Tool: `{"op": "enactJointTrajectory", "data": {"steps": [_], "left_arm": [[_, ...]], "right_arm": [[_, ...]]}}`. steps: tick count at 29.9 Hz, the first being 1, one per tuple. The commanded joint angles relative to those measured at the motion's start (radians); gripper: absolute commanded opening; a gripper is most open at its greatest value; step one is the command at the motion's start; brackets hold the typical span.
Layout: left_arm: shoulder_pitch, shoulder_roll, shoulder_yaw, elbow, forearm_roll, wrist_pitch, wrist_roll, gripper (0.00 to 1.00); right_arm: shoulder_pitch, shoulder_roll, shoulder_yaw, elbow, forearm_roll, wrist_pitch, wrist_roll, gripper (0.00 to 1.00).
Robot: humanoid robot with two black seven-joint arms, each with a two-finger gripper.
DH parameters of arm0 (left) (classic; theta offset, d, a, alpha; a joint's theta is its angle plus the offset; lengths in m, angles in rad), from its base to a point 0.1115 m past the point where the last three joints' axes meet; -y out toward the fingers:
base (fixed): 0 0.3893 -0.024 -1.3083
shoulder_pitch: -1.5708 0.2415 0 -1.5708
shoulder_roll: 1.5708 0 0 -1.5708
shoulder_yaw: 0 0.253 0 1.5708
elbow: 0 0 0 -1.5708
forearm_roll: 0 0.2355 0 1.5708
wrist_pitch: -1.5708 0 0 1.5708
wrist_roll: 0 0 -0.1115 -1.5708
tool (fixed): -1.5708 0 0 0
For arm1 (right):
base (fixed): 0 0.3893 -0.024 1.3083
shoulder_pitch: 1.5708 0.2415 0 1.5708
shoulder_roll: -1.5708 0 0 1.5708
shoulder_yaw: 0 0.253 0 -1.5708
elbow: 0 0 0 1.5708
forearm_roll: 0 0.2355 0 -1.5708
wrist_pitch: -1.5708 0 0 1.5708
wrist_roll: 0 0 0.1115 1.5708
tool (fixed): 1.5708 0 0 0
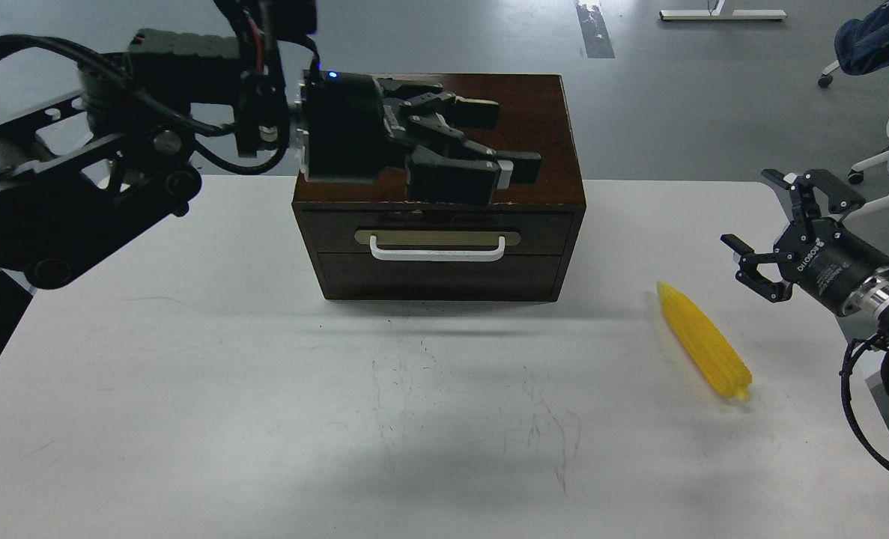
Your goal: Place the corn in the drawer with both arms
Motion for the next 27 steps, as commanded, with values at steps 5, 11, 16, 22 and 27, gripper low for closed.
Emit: {"op": "enactJointTrajectory", "data": {"steps": [5, 11, 16, 22, 27], "left_arm": [[-0.142, -0.076, 0.306, 0.043, 0.236, 0.0, 0.001, 0.98], [-0.129, -0.14, 0.315, 0.13, 0.363, 0.0, 0.001, 0.98], [-0.123, -0.151, 0.317, 0.16, 0.388, 0.0, 0.001, 0.98], [-0.125, -0.165, 0.392, 0.21, 0.388, 0.0, 0.001, 0.98], [-0.123, -0.165, 0.418, 0.227, 0.388, 0.0, 0.001, 0.98]], "right_arm": [[-0.001, -0.001, 0.0, 0.0, 0.0, 0.0, 0.0, 1.0], [-0.001, -0.001, 0.0, 0.0, 0.0, 0.0, 0.0, 1.0], [-0.001, -0.003, 0.0, 0.0, 0.0, 0.0, 0.0, 1.0], [-0.001, -0.001, 0.0, 0.0, 0.0, 0.0, 0.0, 1.0], [-0.001, -0.001, 0.0, 0.0, 0.0, 0.0, 0.0, 1.0]]}}
